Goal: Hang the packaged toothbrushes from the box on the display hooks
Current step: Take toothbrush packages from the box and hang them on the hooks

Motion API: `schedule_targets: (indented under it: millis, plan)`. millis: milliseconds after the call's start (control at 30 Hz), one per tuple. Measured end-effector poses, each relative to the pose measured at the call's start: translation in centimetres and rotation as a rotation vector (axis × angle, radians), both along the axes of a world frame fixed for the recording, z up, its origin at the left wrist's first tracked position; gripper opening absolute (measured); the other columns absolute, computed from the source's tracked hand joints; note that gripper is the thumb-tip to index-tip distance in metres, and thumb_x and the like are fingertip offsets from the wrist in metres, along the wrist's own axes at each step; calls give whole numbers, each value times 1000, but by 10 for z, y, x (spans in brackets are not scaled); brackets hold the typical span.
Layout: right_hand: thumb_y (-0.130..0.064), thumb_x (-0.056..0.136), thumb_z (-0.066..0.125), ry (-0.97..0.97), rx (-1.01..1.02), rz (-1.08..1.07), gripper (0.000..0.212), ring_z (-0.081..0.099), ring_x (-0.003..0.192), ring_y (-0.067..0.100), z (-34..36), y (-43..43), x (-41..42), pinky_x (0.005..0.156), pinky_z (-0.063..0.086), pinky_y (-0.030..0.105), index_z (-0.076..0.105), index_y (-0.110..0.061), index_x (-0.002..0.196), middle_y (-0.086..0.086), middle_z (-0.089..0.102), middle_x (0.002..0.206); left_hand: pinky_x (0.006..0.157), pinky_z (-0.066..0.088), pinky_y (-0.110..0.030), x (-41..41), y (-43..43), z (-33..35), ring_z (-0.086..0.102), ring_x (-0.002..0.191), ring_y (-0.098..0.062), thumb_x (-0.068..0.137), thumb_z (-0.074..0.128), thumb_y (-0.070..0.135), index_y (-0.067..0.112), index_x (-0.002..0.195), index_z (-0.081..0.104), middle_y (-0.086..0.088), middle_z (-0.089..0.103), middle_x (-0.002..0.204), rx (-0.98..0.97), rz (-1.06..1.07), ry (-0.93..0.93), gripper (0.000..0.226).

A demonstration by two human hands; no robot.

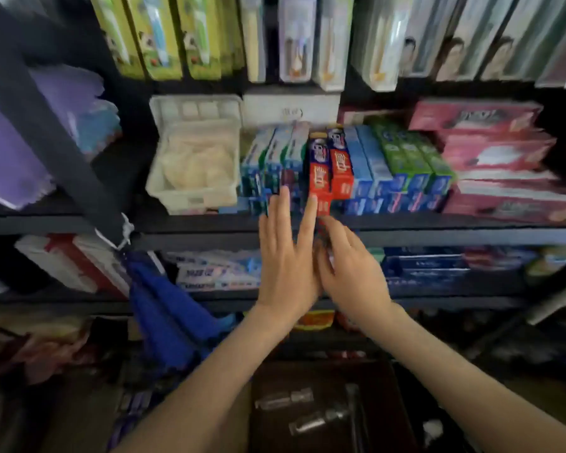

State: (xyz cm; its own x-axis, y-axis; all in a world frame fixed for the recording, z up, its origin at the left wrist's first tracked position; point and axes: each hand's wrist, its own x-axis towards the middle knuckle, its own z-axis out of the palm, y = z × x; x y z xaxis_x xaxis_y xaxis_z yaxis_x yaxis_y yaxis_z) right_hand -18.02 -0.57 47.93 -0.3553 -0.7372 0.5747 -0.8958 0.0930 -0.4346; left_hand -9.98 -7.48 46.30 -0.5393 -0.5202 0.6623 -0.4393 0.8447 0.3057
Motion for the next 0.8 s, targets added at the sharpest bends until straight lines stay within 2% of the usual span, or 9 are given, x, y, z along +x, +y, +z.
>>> schedule_targets:
  millis: [100, 233, 367, 467, 567, 700, 800]
  plan:
    - [-11, 87, 60, -116, 142, 22, 39, 68, 88, 28, -72, 60, -25, 59, 53, 27, 56, 0, 124, 15, 68, 108, 114, 21, -48, -20, 63, -69, 13, 144, -33, 92, 37, 32, 13, 151, 22, -13, 9, 157, 192, -67, -130, 63]
    - [-11, 90, 62, -323, 421, -43, 39, 67, 95, 31, -189, 130, -50, 66, 54, 31, 54, -4, 127, 15, 65, 113, 114, 25, -41, -27, 126, -181, 24, 143, -33, 88, 61, 20, 10, 150, 28, -18, 20, 157, 491, -63, -374, 71]
    - [-18, 98, 49, -585, 771, -196, 44, 52, 120, 25, -317, 184, -62, 92, 46, 33, 39, -10, 140, 9, 52, 131, 120, 19, -36, -12, 169, -296, 7, 149, -22, 96, 53, 29, 23, 155, 5, -3, -2, 162, 794, 9, -775, 76]
    - [-16, 99, 44, -727, 938, -267, 51, 43, 128, 25, -409, 201, -63, 103, 39, 35, 26, -12, 147, 8, 44, 137, 121, 13, -39, -5, 180, -382, 2, 149, -25, 97, 52, 32, 27, 154, 0, -3, -5, 161, 892, 58, -971, 77]
    - [-14, 98, 44, -790, 1082, -294, 59, 34, 133, 25, -500, 193, -61, 107, 35, 37, 16, -14, 150, 8, 34, 144, 121, 10, -41, -5, 173, -470, 2, 148, -27, 97, 51, 30, 24, 154, 0, -7, -1, 161, 871, 79, -1122, 77]
    - [-9, 91, 55, -821, 1109, -341, 74, 40, 131, 26, -619, 173, -59, 107, 40, 41, 13, -18, 151, 10, 34, 146, 121, 10, -45, -8, 162, -578, 7, 148, -29, 95, 53, 29, 21, 154, 6, -11, 7, 160, 838, 100, -1164, 76]
    - [-3, 89, 54, -827, 1125, -351, 83, 26, 142, 27, -688, 161, -56, 113, 32, 44, 5, -20, 154, 9, 18, 157, 121, 4, -46, -7, 165, -640, 1, 148, -29, 93, 54, 27, 19, 154, 4, -10, 6, 160, 852, 59, -1154, 79]
